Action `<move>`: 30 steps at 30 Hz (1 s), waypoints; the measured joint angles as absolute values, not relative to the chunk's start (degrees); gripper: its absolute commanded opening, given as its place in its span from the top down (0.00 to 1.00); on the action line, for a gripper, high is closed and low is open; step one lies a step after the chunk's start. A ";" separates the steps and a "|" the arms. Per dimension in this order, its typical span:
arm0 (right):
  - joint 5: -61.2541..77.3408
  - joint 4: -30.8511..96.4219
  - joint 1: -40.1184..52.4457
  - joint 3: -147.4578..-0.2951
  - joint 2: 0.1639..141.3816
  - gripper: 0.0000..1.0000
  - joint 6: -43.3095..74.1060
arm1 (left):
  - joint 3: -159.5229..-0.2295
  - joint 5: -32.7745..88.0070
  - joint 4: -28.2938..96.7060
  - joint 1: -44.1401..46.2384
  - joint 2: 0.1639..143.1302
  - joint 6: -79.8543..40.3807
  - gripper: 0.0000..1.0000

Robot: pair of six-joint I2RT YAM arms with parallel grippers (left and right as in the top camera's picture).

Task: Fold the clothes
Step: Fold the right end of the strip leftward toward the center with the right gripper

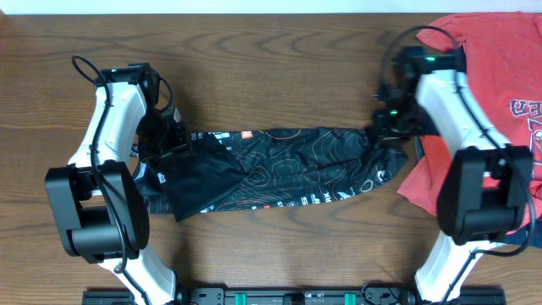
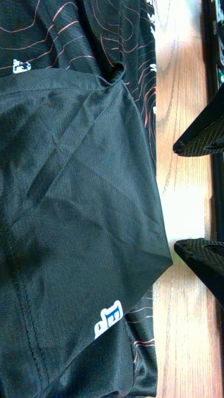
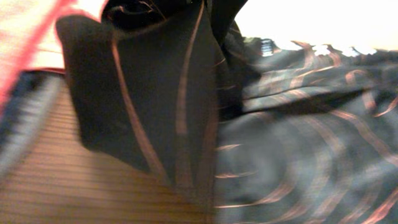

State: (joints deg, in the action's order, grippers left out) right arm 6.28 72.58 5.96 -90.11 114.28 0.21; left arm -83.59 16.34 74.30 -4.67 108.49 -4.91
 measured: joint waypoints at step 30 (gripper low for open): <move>7.29 62.00 35.44 -90.21 114.28 0.93 18.83 | -83.59 16.32 74.32 -4.67 108.49 -4.91 0.55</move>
State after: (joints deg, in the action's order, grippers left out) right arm 7.29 62.00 35.44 -90.21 114.28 18.83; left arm -83.59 16.32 74.32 -4.67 108.49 -4.91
